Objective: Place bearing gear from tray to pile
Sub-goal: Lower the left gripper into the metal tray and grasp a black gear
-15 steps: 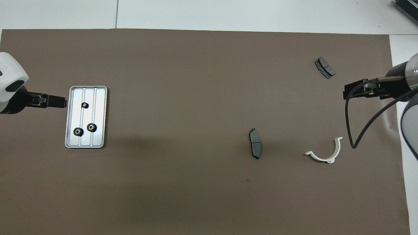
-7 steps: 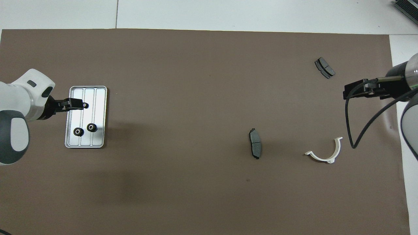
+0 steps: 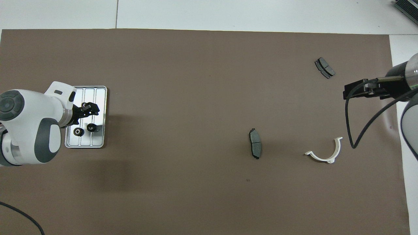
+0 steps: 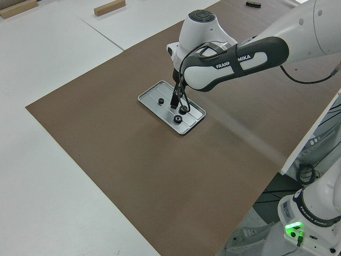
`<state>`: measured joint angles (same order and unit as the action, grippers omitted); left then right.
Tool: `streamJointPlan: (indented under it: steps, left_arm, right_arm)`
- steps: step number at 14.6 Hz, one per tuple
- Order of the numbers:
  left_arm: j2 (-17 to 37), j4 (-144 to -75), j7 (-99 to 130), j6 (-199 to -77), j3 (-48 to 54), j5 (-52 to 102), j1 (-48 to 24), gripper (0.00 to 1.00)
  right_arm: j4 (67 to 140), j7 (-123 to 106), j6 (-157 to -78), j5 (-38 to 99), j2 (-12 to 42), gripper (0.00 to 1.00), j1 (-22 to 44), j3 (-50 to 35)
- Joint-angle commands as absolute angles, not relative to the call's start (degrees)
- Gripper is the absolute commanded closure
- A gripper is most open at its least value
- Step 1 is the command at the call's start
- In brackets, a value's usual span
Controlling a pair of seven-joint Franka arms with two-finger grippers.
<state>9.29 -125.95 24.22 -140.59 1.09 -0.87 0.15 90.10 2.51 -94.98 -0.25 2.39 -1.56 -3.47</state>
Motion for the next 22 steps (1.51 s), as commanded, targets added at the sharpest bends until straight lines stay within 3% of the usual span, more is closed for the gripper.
streamJointPlan:
  steps: [1,14,16,19,22]
  left_arm:
    - [8.7,-129.5,26.1,-145.1,0.5,-1.9,-0.8,0.34]
    - [7.8,-130.3,26.4,-139.0,0.5,-1.9,-1.5,0.39]
    - [7.8,-130.3,26.4,-139.0,0.5,-1.9,-1.2,0.49]
    - [7.8,-130.1,26.0,-139.0,0.5,-1.9,-0.9,0.98]
    - [7.8,-127.2,25.6,-135.7,0.4,-2.0,-0.7,1.00]
  right_arm:
    - [91.5,1.6,-95.5,0.0,1.2,0.00,-1.8,-3.7]
    - [91.5,1.6,-95.5,0.0,1.2,0.00,-1.8,-3.7]
    - [91.5,1.6,-95.5,0.0,1.2,0.00,-1.8,-3.7]
    - [91.5,1.6,-95.5,0.0,1.2,0.00,-1.8,-3.7]
    - [91.5,1.6,-95.5,0.0,1.2,0.00,-1.8,-3.7]
